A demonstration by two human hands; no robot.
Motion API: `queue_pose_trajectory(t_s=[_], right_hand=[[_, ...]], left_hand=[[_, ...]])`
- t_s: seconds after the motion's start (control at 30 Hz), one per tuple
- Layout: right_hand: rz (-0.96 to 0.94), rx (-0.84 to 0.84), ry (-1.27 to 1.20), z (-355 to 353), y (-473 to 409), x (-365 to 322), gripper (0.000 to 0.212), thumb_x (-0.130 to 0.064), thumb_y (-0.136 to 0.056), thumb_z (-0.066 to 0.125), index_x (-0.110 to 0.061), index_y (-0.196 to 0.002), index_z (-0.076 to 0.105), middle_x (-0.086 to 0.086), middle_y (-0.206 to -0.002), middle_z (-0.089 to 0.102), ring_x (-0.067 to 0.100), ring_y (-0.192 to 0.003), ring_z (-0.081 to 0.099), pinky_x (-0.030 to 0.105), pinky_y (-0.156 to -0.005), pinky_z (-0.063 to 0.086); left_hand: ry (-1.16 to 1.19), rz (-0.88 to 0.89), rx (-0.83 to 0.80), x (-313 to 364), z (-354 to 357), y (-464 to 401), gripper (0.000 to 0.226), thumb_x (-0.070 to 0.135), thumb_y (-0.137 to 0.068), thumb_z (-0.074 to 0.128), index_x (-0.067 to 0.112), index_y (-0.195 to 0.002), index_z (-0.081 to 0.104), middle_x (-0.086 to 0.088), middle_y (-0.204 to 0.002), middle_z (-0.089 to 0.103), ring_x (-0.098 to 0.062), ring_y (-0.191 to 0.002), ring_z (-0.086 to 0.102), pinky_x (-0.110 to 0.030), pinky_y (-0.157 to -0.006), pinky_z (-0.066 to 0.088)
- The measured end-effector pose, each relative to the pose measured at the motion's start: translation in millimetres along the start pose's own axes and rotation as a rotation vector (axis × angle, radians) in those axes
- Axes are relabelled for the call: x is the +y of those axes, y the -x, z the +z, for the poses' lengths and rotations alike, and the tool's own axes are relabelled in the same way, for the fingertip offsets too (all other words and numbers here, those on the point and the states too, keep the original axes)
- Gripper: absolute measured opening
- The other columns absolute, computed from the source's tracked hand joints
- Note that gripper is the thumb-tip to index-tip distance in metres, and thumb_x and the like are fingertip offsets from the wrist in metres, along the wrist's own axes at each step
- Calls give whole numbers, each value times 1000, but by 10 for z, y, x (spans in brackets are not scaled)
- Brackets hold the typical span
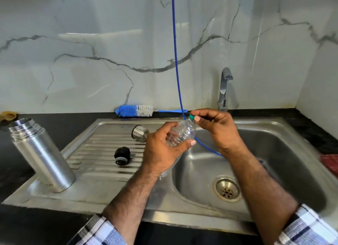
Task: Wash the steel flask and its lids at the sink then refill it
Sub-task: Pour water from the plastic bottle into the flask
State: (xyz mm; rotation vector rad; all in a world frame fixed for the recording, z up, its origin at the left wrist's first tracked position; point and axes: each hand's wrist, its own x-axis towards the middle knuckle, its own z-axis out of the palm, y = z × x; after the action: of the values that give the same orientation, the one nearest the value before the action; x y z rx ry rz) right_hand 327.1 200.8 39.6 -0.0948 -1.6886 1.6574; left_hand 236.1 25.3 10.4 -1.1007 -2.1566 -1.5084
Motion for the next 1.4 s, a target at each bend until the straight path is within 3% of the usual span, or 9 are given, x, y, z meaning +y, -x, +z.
queue_pose_trajectory(t_s=[0.17,0.3,0.5,0.73,0.93,1.03,1.17,1.27,1.4], right_hand=[[22,57,-65,37,33,-11,18,0,-92,75,3,-109,78,-4,-84,81,1,-72,70,15,-73,54],[38,108,-134,122,51,6,7,-1,-86,80,-6,-90,78,-3,-78,79,2,-68,69,19,-70,55],[19,74,-88,109,23,1,6,-1,-94,73,-5,-95,77,6,-109,81,19,-108,76,31,-95,59],[25,93,-74,140,48,-1,17,2,-96,71,-13,-99,78,3,-95,81,15,-93,74,23,-82,58],[68,82,-97,163,26,24,16,1,-94,73,-12,-104,76,3,-93,79,13,-90,72,31,-87,60],[53,59,-177,122,25,-11,25,8,-93,70,-11,-109,72,2,-92,78,14,-91,74,28,-85,59],[11,-21,-300,94,22,-63,32,14,-95,60,-10,-117,63,12,-104,80,29,-107,74,42,-96,58],[22,-35,-326,55,12,-97,38,19,-95,57,-9,-119,64,8,-101,78,24,-104,72,39,-97,58],[-8,-40,-181,38,13,-84,30,8,-95,66,-14,-113,74,13,-106,79,29,-107,74,42,-98,58]], left_hand=[[4,23,41,73,-9,31,74,74,-66,84,31,-124,72,17,-88,74,1,-82,70,-24,-71,62],[-26,65,93,77,16,27,74,74,-68,83,27,-124,73,16,-90,74,1,-79,69,-25,-69,61],[-25,46,100,34,34,7,69,72,-70,85,29,-123,73,13,-90,76,-2,-80,71,-32,-74,62],[-59,77,108,65,33,15,72,72,-68,84,26,-124,74,15,-90,75,3,-78,69,-30,-72,62],[-105,79,93,18,38,0,74,74,-67,85,27,-123,74,12,-91,76,-5,-78,71,-42,-80,62],[52,51,-18,11,11,-17,64,64,-76,87,26,-126,75,9,-92,78,-9,-80,72,-38,-78,62],[482,-106,-218,128,-32,-22,25,23,-91,84,14,-115,79,0,-97,83,-12,-85,77,-29,-76,60],[576,-201,-250,148,-74,-36,27,38,-86,81,17,-103,82,-6,-92,82,-21,-82,77,-36,-74,63],[520,-195,-262,94,-81,-33,36,44,-83,83,18,-108,81,-5,-97,83,-25,-86,80,-42,-77,66]])
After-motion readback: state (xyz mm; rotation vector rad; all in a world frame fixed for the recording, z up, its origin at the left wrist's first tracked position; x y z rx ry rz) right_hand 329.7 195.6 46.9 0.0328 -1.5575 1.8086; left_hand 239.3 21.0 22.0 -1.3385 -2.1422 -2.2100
